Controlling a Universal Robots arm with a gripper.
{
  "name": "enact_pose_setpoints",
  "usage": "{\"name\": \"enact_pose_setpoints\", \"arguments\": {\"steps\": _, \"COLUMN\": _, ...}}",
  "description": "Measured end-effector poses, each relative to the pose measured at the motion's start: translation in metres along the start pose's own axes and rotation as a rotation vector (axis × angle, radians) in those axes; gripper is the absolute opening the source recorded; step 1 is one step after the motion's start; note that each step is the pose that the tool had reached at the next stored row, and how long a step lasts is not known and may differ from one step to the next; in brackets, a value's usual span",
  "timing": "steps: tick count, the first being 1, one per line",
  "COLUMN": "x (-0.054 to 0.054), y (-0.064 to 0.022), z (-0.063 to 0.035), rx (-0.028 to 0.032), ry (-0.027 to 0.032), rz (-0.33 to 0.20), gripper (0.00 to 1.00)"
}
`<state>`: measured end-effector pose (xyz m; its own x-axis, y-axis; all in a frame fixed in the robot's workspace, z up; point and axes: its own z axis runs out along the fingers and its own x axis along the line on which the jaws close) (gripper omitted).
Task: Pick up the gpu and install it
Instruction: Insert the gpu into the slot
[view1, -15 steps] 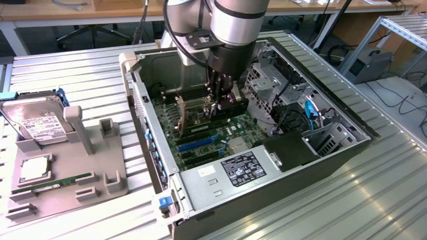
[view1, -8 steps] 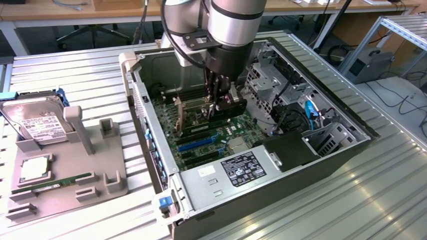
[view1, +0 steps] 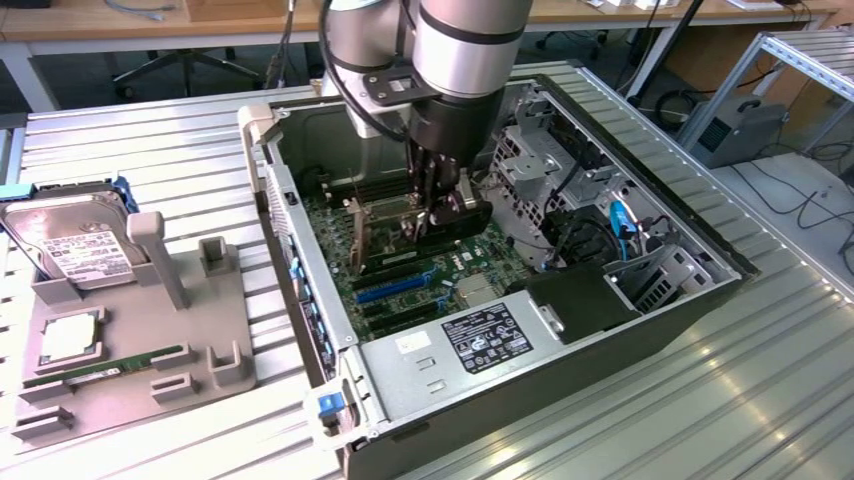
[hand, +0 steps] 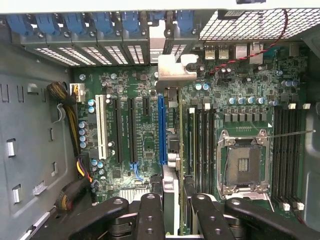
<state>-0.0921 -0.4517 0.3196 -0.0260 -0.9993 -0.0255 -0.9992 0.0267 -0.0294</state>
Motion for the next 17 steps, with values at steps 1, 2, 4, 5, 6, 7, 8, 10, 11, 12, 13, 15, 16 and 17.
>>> {"name": "enact_pose_setpoints", "arguments": {"steps": 1, "x": 0.0003, "y": 0.0004, "z": 0.0001, "rx": 0.0, "ry": 0.0, "rz": 0.0, "gripper": 0.27}}
{"name": "enact_pose_setpoints", "arguments": {"steps": 2, "x": 0.0008, "y": 0.0009, "z": 0.0004, "rx": 0.0, "ry": -0.0001, "rz": 0.0, "gripper": 0.27}}
{"name": "enact_pose_setpoints", "arguments": {"steps": 4, "x": 0.0015, "y": 0.0017, "z": 0.0006, "rx": -0.0001, "ry": 0.0, "rz": 0.0, "gripper": 0.27}}
{"name": "enact_pose_setpoints", "arguments": {"steps": 5, "x": 0.0017, "y": 0.0021, "z": 0.0008, "rx": 0.0, "ry": -0.0001, "rz": 0.0, "gripper": 0.27}}
{"name": "enact_pose_setpoints", "arguments": {"steps": 6, "x": 0.002, "y": 0.0024, "z": 0.0009, "rx": 0.0, "ry": -0.0001, "rz": 0.0, "gripper": 0.27}}
{"name": "enact_pose_setpoints", "arguments": {"steps": 7, "x": 0.0021, "y": 0.0028, "z": 0.001, "rx": 0.0, "ry": 0.0, "rz": 0.0, "gripper": 0.27}}
{"name": "enact_pose_setpoints", "arguments": {"steps": 8, "x": 0.0024, "y": 0.0031, "z": 0.0011, "rx": 0.0, "ry": -0.0001, "rz": 0.0, "gripper": 0.27}}
{"name": "enact_pose_setpoints", "arguments": {"steps": 10, "x": 0.0026, "y": 0.0036, "z": 0.0013, "rx": 0.0, "ry": 0.0, "rz": 0.0, "gripper": 0.27}}
{"name": "enact_pose_setpoints", "arguments": {"steps": 11, "x": 0.0028, "y": 0.0039, "z": 0.0014, "rx": 0.0, "ry": -0.0001, "rz": 0.0, "gripper": 0.27}}
{"name": "enact_pose_setpoints", "arguments": {"steps": 12, "x": 0.0029, "y": 0.0042, "z": 0.0014, "rx": -0.0001, "ry": 0.0, "rz": 0.0, "gripper": 0.27}}
{"name": "enact_pose_setpoints", "arguments": {"steps": 13, "x": 0.0031, "y": 0.0045, "z": 0.0015, "rx": 0.0, "ry": 0.0, "rz": 0.0, "gripper": 0.27}}
{"name": "enact_pose_setpoints", "arguments": {"steps": 15, "x": 0.0033, "y": 0.005, "z": 0.0017, "rx": 0.0, "ry": 0.0, "rz": 0.0, "gripper": 0.27}}
{"name": "enact_pose_setpoints", "arguments": {"steps": 16, "x": 0.0034, "y": 0.0052, "z": 0.0018, "rx": 0.0, "ry": 0.0, "rz": 0.0, "gripper": 0.27}}
{"name": "enact_pose_setpoints", "arguments": {"steps": 17, "x": 0.0035, "y": 0.0055, "z": 0.0019, "rx": 0.0, "ry": 0.0, "rz": 0.0, "gripper": 0.27}}
